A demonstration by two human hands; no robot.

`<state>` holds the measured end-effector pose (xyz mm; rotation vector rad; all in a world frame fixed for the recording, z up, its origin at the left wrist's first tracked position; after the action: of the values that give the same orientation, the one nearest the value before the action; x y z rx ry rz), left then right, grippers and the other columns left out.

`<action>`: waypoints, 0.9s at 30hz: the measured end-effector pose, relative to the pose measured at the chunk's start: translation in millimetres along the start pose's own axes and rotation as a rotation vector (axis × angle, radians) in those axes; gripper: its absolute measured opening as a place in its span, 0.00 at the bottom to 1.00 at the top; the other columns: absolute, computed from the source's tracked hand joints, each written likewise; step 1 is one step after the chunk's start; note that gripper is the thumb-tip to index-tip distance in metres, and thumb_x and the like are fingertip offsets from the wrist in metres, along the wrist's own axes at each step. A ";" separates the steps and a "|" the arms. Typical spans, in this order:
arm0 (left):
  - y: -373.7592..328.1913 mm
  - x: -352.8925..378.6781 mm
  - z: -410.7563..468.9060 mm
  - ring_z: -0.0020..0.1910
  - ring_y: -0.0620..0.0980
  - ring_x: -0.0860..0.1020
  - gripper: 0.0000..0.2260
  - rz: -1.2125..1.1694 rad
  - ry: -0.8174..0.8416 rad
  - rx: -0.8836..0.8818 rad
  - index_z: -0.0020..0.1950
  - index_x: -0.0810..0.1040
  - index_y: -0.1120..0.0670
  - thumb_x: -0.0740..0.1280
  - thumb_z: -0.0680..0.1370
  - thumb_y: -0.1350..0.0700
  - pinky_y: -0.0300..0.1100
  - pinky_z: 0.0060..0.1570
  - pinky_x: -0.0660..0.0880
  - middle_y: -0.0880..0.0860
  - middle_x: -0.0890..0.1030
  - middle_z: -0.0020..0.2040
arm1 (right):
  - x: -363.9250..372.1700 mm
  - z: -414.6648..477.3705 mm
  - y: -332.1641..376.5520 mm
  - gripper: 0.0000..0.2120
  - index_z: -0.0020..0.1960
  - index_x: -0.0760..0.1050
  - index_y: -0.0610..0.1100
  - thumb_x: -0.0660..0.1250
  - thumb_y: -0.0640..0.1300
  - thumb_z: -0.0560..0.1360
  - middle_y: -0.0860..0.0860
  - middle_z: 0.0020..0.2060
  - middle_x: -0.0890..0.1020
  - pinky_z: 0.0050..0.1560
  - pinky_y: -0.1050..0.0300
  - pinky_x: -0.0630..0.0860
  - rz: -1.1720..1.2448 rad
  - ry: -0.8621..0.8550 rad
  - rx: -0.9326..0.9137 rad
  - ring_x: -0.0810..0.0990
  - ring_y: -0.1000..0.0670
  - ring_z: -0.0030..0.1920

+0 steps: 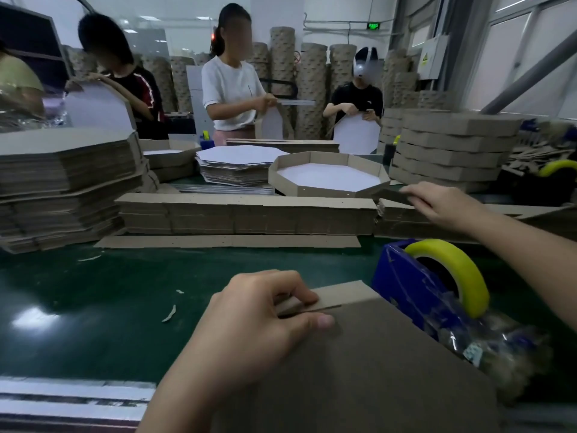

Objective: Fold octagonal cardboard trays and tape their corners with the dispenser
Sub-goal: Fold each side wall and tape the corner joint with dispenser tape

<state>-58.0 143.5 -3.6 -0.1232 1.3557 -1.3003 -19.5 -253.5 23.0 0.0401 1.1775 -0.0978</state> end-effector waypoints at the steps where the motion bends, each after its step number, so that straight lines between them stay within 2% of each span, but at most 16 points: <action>1: -1.7 -0.8 -2.0 0.50 0.38 0.80 0.22 -0.004 -0.002 0.007 0.45 0.78 0.37 0.66 0.58 0.27 0.47 0.54 0.76 0.35 0.81 0.46 | -6.5 -5.0 8.2 0.17 0.69 0.71 0.48 0.58 0.46 0.82 0.46 0.63 0.78 0.56 0.43 0.75 0.014 -0.023 -0.018 0.79 0.40 0.57; 4: -7.0 -3.7 -9.4 0.50 0.38 0.79 0.22 0.002 -0.007 0.039 0.46 0.79 0.37 0.66 0.59 0.28 0.49 0.54 0.76 0.34 0.81 0.46 | -26.9 -22.1 30.9 0.18 0.71 0.70 0.51 0.59 0.45 0.81 0.46 0.64 0.79 0.56 0.48 0.76 0.102 -0.095 -0.045 0.78 0.43 0.59; 7: -14.3 -3.1 -18.0 0.49 0.38 0.80 0.22 0.012 -0.020 0.090 0.47 0.79 0.38 0.66 0.59 0.29 0.50 0.53 0.76 0.33 0.81 0.46 | -42.7 -37.4 46.9 0.22 0.72 0.68 0.52 0.64 0.43 0.80 0.43 0.57 0.81 0.52 0.55 0.73 0.252 -0.104 -0.036 0.80 0.44 0.53; 11: -25.0 0.8 -32.9 0.50 0.40 0.80 0.20 0.013 -0.032 0.182 0.46 0.79 0.41 0.66 0.62 0.31 0.51 0.51 0.77 0.34 0.81 0.48 | -62.9 -64.6 69.2 0.25 0.74 0.64 0.56 0.63 0.42 0.80 0.47 0.56 0.80 0.58 0.52 0.73 0.323 -0.044 -0.066 0.78 0.48 0.55; 14: -30.8 3.3 -44.1 0.52 0.42 0.80 0.18 0.035 -0.042 0.251 0.42 0.79 0.44 0.66 0.65 0.32 0.51 0.50 0.77 0.36 0.81 0.49 | -89.4 -90.8 86.2 0.26 0.73 0.57 0.67 0.59 0.47 0.82 0.49 0.50 0.71 0.52 0.65 0.70 0.326 -0.082 -0.125 0.73 0.54 0.47; 16: -35.6 4.1 -51.7 0.53 0.44 0.80 0.17 0.044 -0.042 0.293 0.41 0.80 0.44 0.66 0.66 0.32 0.51 0.50 0.77 0.37 0.81 0.50 | -110.7 -111.6 98.6 0.23 0.72 0.53 0.72 0.55 0.55 0.81 0.52 0.50 0.67 0.47 0.63 0.71 0.220 -0.119 -0.143 0.71 0.57 0.44; 19: -43.8 5.3 -61.4 0.53 0.45 0.80 0.17 0.052 -0.041 0.353 0.42 0.81 0.44 0.66 0.66 0.33 0.51 0.49 0.77 0.38 0.81 0.51 | -144.7 -140.7 117.9 0.24 0.72 0.47 0.74 0.48 0.67 0.77 0.53 0.52 0.65 0.39 0.56 0.72 -0.057 -0.174 -0.183 0.70 0.56 0.40; 22: -48.6 5.4 -69.0 0.53 0.45 0.80 0.16 0.031 -0.048 0.387 0.41 0.81 0.44 0.66 0.66 0.34 0.52 0.48 0.77 0.38 0.81 0.52 | -181.4 -166.6 129.6 0.26 0.74 0.51 0.68 0.49 0.65 0.77 0.48 0.54 0.70 0.38 0.50 0.75 -0.258 -0.215 -0.233 0.72 0.50 0.40; 27: -57.4 5.6 -80.6 0.53 0.45 0.80 0.15 0.005 -0.064 0.465 0.42 0.82 0.45 0.67 0.67 0.35 0.52 0.47 0.78 0.39 0.81 0.53 | -240.7 -211.4 143.7 0.26 0.74 0.54 0.64 0.47 0.65 0.77 0.44 0.52 0.74 0.32 0.53 0.72 -0.450 -0.182 -0.219 0.74 0.46 0.35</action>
<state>-153.9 165.5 8.2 0.1567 0.9696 -1.5591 -291.3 -79.7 161.4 -0.4209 0.9922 -0.3605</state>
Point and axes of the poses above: each hand's wrist, its own z-axis towards the middle knuckle, its own x-axis out of the palm, y = z × x, the point moved 4 cm from there along z, towards the middle knuckle
